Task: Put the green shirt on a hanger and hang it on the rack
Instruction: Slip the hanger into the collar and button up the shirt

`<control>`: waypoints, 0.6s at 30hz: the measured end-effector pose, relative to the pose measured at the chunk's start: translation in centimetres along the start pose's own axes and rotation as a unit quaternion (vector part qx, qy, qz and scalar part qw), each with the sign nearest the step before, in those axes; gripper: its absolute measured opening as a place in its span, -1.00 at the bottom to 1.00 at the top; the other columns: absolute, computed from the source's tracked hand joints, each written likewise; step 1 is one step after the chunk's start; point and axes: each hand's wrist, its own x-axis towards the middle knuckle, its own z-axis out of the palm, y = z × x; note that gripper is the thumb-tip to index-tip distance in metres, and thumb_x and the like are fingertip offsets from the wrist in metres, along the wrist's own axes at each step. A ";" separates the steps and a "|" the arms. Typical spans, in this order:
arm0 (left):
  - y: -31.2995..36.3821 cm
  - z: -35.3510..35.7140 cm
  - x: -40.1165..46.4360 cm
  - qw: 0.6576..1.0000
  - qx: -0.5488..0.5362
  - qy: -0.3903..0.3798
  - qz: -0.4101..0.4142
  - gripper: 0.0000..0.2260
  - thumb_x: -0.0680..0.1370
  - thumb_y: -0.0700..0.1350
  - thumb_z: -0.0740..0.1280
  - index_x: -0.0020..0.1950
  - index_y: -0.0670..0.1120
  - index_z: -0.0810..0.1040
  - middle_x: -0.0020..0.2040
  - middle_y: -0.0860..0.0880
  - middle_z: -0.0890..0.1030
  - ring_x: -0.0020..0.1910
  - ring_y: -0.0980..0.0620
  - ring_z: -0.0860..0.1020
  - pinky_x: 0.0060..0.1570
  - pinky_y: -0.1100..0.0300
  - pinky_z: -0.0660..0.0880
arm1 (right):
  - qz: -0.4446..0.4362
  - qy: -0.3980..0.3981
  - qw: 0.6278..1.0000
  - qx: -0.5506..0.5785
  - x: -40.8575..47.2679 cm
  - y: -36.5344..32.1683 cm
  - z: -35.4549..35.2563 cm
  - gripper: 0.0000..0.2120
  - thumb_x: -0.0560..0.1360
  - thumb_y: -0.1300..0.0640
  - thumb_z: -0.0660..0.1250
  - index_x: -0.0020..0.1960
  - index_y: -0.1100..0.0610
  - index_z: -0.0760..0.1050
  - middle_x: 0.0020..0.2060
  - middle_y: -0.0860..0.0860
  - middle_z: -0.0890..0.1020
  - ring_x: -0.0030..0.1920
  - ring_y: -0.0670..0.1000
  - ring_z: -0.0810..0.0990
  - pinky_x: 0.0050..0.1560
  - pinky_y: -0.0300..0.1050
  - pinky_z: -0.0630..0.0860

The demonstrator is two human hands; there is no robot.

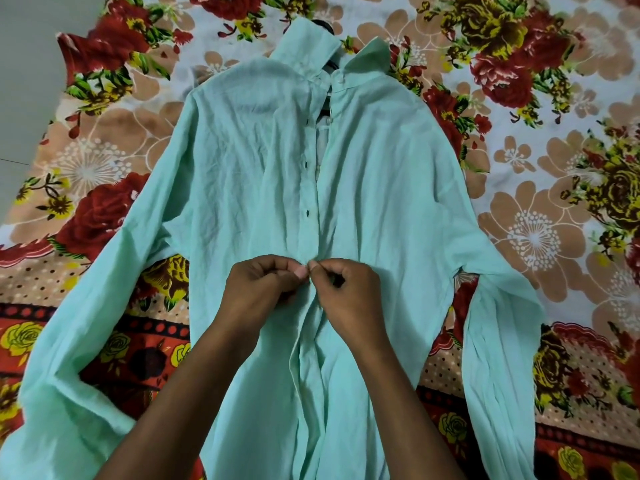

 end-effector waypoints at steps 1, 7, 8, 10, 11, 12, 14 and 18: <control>0.1 0.0 0.3 0.999 0.034 -0.001 0.002 -0.92 0.52 -0.22 0.50 -0.14 -0.23 0.69 -0.35 -0.08 0.61 -0.39 0.05 0.50 -0.34 0.26 0.47 | -0.004 0.004 0.999 -0.038 0.1 0.2 0.0 -0.82 0.52 0.02 0.45 -0.21 0.06 0.70 -0.40 -0.18 0.65 -0.33 -0.17 0.61 -0.24 -0.18 0.54; 2.7 1.2 2.6 0.905 0.313 0.173 0.228 -0.78 0.48 0.12 0.49 -0.12 -0.01 0.59 -0.31 0.09 0.61 -0.28 0.13 0.59 -0.29 0.17 0.47 | -0.019 0.085 0.996 -0.001 2.3 -0.8 -0.7 -0.83 0.51 0.01 0.49 -0.20 0.07 0.66 -0.32 -0.12 0.68 -0.26 -0.15 0.64 -0.18 -0.21 0.55; 3.1 1.8 3.2 0.895 0.326 0.168 0.253 -0.75 0.47 0.13 0.49 -0.06 -0.01 0.57 -0.27 0.08 0.59 -0.25 0.09 0.57 -0.27 0.14 0.46 | -0.027 0.105 0.994 0.007 2.9 -0.9 -0.7 -0.86 0.53 0.04 0.45 -0.16 0.07 0.67 -0.27 -0.12 0.69 -0.22 -0.14 0.65 -0.14 -0.17 0.58; 3.3 3.0 4.4 0.871 0.379 0.145 0.277 -0.71 0.48 0.12 0.46 0.03 -0.03 0.52 -0.21 0.05 0.56 -0.19 0.00 0.54 -0.27 0.08 0.45 | -0.030 0.118 0.993 0.003 4.2 -1.2 -0.3 -0.90 0.55 0.11 0.39 -0.08 0.08 0.68 -0.18 -0.09 0.72 -0.13 -0.09 0.67 -0.02 -0.07 0.61; 3.3 3.4 4.9 0.862 0.399 0.140 0.279 -0.72 0.49 0.09 0.45 0.03 -0.05 0.51 -0.19 0.02 0.56 -0.18 -0.04 0.54 -0.27 0.04 0.47 | -0.034 0.107 0.994 -0.004 4.7 -1.2 0.0 -0.90 0.55 0.15 0.37 -0.05 0.08 0.68 -0.15 -0.08 0.72 -0.09 -0.05 0.67 0.03 -0.03 0.61; 3.4 3.4 5.3 0.859 0.408 0.144 0.275 -0.75 0.50 0.05 0.44 0.01 -0.08 0.51 -0.18 0.00 0.57 -0.17 -0.07 0.54 -0.26 -0.01 0.50 | -0.043 0.091 0.995 -0.018 5.2 -1.2 0.2 -0.88 0.54 0.18 0.36 -0.01 0.08 0.68 -0.11 -0.06 0.73 -0.05 -0.02 0.67 0.06 -0.01 0.61; 3.3 2.9 6.0 0.868 0.391 0.147 0.269 -0.86 0.52 -0.05 0.41 -0.05 -0.10 0.57 -0.20 -0.02 0.62 -0.19 -0.08 0.58 -0.22 -0.03 0.55 | -0.072 0.058 0.993 -0.072 5.8 -1.2 0.6 -0.83 0.54 0.16 0.34 0.06 0.05 0.67 -0.06 -0.05 0.72 0.02 0.03 0.65 0.08 0.01 0.60; 3.7 1.3 6.4 0.921 0.287 0.137 0.224 -0.94 0.51 -0.12 0.47 -0.11 -0.08 0.72 -0.23 0.07 0.70 -0.25 0.20 0.61 -0.23 0.41 0.47 | -0.091 0.054 0.986 -0.132 6.8 -0.8 1.0 -0.88 0.54 0.04 0.40 0.02 0.00 0.68 -0.14 -0.02 0.65 -0.01 0.07 0.61 -0.02 0.01 0.57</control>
